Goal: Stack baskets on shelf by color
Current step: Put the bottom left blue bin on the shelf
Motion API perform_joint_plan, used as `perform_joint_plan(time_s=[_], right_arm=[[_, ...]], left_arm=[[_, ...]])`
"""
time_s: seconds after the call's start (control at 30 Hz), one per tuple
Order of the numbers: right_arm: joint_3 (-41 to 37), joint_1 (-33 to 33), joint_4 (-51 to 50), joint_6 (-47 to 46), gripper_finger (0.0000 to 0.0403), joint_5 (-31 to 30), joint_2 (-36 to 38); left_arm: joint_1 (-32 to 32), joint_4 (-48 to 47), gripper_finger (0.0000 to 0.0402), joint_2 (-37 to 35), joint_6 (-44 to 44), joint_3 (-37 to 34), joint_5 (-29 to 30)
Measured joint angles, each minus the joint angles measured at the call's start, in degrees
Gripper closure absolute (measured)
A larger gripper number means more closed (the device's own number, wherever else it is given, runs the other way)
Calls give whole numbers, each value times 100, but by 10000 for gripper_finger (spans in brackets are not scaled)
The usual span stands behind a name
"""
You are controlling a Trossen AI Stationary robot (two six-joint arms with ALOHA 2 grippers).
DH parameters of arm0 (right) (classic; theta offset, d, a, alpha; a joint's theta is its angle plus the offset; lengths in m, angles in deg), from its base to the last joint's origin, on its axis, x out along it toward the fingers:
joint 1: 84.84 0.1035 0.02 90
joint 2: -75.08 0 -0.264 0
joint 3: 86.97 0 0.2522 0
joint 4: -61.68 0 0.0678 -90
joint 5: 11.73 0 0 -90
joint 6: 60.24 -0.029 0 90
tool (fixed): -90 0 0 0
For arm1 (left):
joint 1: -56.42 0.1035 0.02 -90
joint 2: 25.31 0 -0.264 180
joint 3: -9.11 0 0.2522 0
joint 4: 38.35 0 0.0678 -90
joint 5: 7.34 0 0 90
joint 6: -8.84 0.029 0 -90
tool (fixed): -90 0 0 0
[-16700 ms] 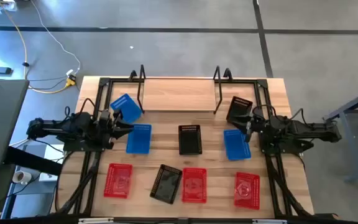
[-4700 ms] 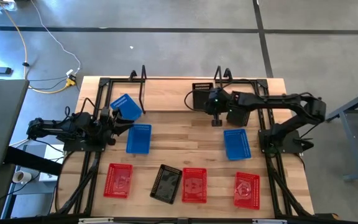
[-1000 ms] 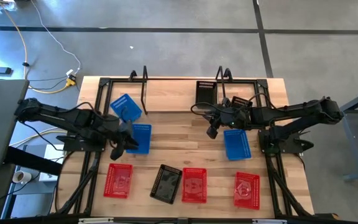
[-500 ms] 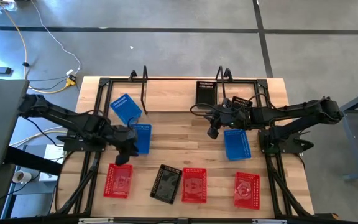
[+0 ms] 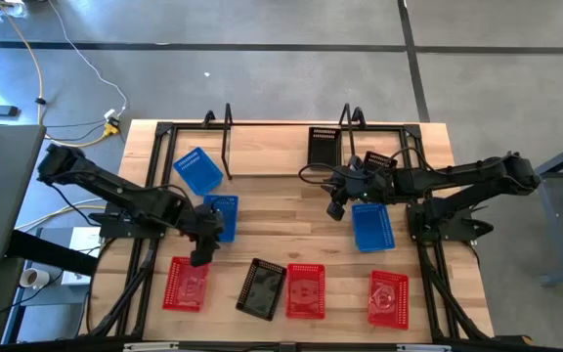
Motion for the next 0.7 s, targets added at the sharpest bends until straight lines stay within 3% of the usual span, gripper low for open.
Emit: perform_joint_plan(time_s=[0.53, 0.7], right_arm=[[0, 0, 2, -1, 343, 245, 0], [0, 0, 4, -2, 343, 245, 0]], left_arm=[[2, -3, 298, 401, -99, 8, 138], [2, -210, 298, 399, 132, 140, 478]])
